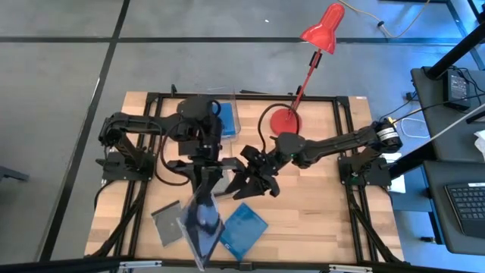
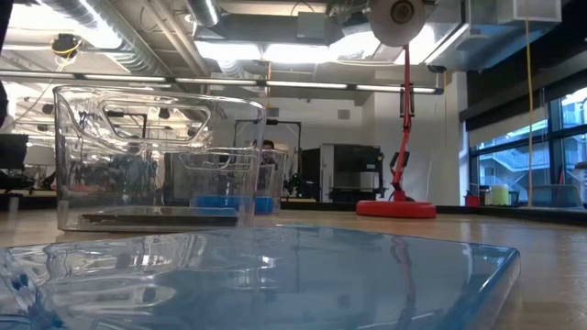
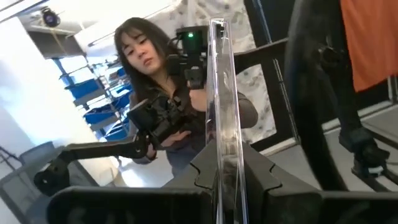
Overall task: Pick & place jewel cases by type
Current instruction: Put the top black cd case into the bottom transparent bin
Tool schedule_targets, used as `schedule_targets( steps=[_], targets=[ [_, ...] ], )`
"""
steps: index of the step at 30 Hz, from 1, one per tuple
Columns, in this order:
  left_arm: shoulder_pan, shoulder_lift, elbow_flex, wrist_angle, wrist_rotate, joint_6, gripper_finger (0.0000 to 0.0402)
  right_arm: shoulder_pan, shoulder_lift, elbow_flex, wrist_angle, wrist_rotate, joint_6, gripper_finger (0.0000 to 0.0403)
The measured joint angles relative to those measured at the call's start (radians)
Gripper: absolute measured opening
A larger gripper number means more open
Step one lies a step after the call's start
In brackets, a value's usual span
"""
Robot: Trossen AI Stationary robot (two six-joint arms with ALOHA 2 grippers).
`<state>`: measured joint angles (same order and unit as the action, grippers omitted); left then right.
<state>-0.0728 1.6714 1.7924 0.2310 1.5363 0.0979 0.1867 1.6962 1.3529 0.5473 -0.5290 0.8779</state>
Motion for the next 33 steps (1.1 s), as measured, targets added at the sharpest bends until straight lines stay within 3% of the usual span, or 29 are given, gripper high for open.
schedule_targets(
  steps=[10,16,33],
  targets=[
    [0.07,-0.005,0.0,0.032,0.029,-0.079,0.0029,0.021,0.0,0.0,-0.027,-0.004,0.093,0.0211],
    [0.091,-0.005,0.0,0.031,0.03,0.008,0.0029,0.022,0.0,0.0,-0.021,0.067,0.186,0.0211],
    [0.121,-0.001,0.0,0.028,0.034,0.096,0.0029,0.055,0.028,-0.001,0.115,0.114,0.187,0.0211]
  ],
)
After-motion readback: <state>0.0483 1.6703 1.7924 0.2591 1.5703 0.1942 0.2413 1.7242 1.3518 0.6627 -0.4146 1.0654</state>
